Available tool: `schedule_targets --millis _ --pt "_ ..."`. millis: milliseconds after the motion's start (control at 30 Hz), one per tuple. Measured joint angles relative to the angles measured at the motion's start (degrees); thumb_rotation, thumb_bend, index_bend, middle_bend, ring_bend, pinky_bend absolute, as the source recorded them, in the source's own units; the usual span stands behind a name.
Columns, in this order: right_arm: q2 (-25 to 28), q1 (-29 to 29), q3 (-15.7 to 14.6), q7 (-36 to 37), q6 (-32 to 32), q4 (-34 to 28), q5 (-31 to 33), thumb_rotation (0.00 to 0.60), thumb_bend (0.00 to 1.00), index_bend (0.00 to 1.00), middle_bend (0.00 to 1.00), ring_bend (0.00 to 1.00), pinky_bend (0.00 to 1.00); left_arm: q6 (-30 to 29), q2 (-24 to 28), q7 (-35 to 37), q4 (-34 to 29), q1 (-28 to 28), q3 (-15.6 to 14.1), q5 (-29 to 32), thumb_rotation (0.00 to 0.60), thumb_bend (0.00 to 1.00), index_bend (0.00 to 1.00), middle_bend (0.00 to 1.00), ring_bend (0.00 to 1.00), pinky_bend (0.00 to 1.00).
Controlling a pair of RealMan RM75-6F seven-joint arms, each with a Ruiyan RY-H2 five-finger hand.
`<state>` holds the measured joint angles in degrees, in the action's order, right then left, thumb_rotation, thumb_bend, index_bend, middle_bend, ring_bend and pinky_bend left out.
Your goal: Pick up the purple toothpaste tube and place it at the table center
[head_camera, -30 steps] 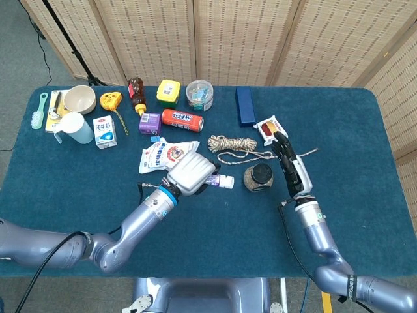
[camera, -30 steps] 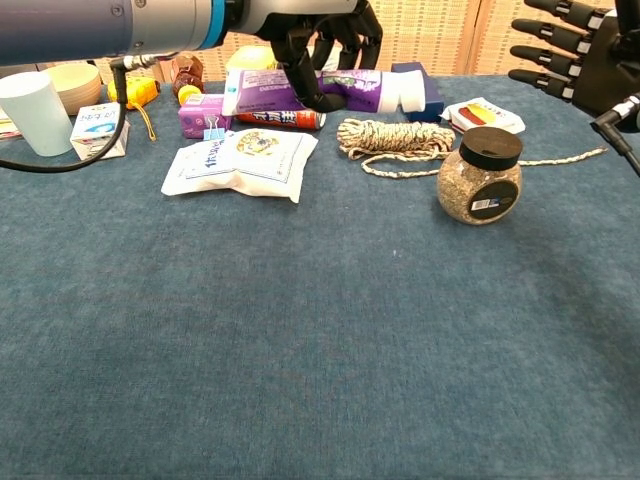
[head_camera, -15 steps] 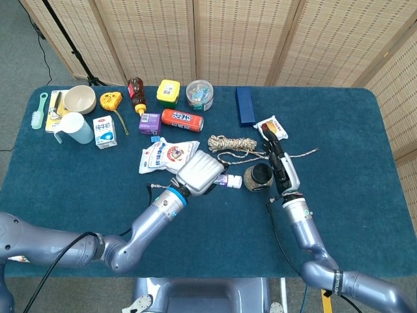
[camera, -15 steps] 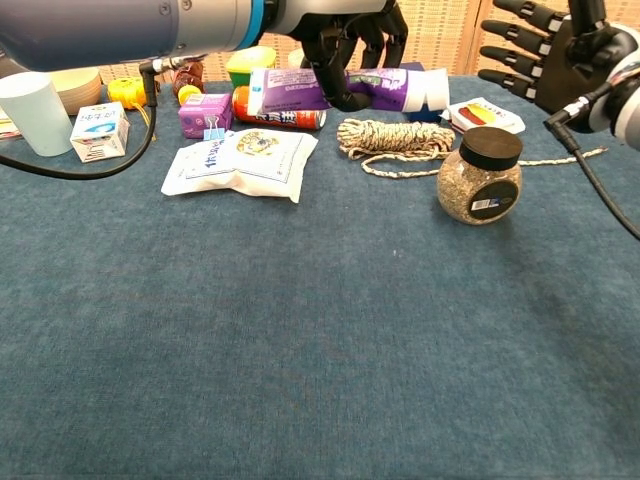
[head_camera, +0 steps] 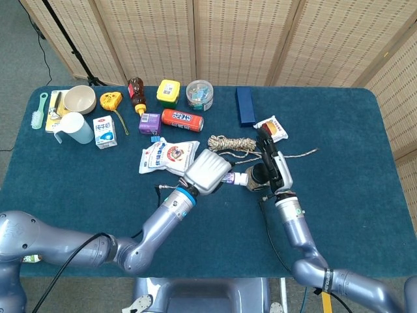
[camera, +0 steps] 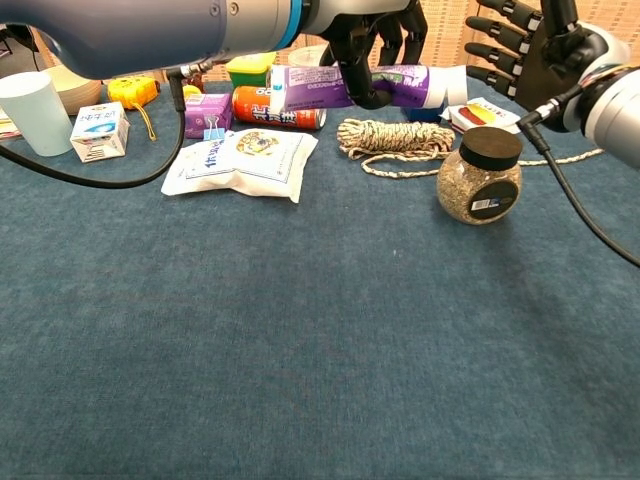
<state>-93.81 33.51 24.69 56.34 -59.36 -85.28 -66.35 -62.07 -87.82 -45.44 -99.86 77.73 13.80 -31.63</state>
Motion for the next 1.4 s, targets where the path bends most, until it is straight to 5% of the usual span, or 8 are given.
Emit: schedule_targets --millis 1400 --pt "-6.61 2.03 4.05 -3.18 0.21 2.13 0.8 0.164 0.0 0.0 0.0 0.0 0.0 -2.76 -8.94 -6.02 7.49 2.97 4.96 5.52 0.6 0.96 0.55 0.56 0.61 0.63"
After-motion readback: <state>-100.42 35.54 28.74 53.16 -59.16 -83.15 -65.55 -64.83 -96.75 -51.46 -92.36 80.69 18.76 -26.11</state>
